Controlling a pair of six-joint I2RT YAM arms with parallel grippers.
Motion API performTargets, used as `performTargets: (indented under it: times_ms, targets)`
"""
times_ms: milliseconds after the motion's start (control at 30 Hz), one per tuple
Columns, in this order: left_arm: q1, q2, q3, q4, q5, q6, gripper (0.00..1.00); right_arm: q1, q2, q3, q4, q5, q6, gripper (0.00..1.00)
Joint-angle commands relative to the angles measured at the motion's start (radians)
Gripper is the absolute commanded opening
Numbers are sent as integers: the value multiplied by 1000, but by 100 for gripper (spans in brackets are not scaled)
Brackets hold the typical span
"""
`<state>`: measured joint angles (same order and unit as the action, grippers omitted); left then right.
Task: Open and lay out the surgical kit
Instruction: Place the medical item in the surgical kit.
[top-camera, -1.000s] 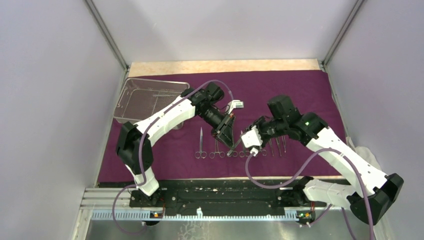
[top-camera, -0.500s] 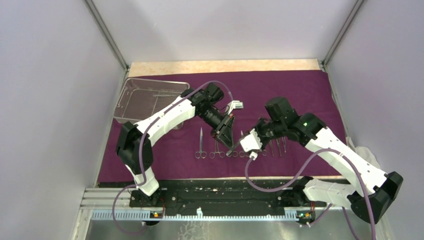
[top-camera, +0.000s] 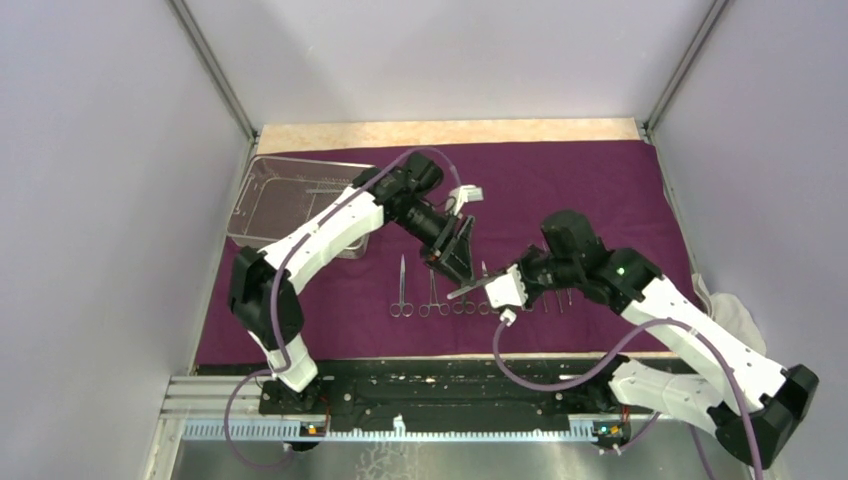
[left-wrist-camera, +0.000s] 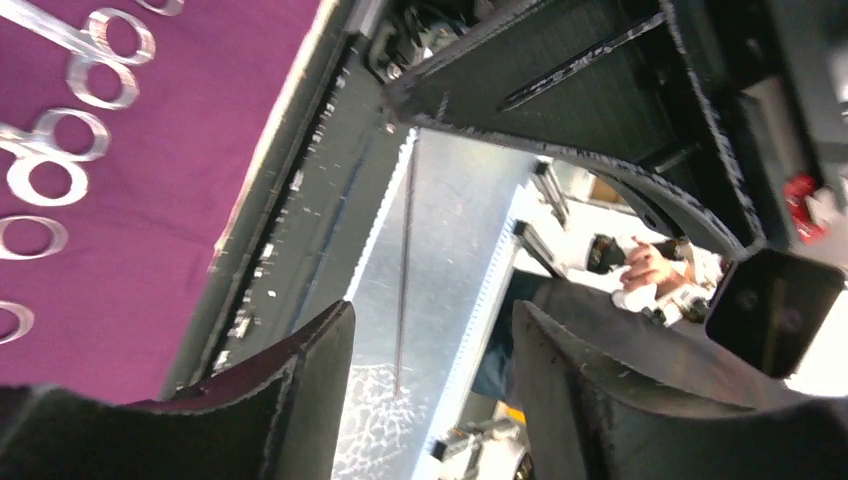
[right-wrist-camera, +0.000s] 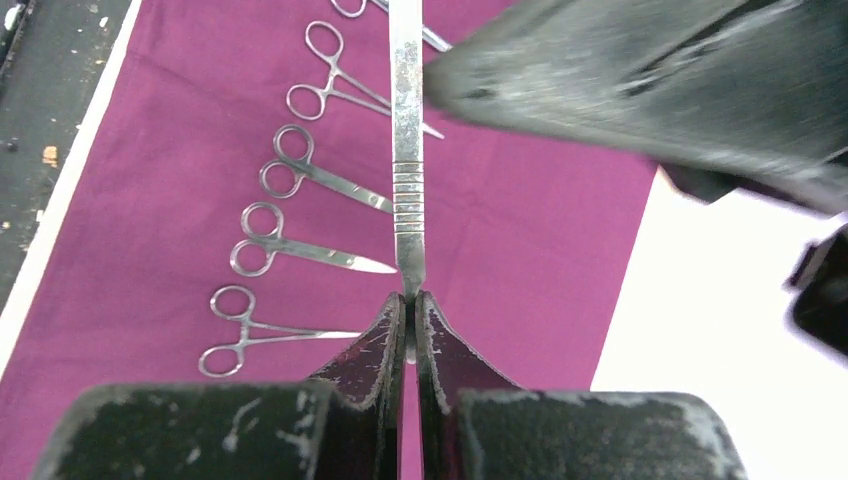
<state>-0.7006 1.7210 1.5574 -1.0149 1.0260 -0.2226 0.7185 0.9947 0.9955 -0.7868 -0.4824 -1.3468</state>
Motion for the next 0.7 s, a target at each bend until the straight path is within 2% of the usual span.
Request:
performTargets:
  times_ms: [0,167,233,267,400,467,667]
  targets:
    - [118,-107,76,29,-148,-84,69,9,-125,-86,88,91,182,0]
    - [339,-270,21,126,-448,-204,75,-12,-179,-176,152,420,637,0]
    - [373,-320,-13,179,-508,-227,77,-62,-159,-173,157,512,800,0]
    - [382,-335,-29,208,-497,-235,77,-104,-144,-174,142,497,836,0]
    - [385,-351,-97,325,-450,-261,77,-344,-116,-210,110,383,904,0]
    - [386,-348,-128,362,-441,-265,77,-467,-127,-247,121,394,898,0]
    - [388,-305,-167,398,-384,-250,77,-623,28,-260,65,458,881,0]
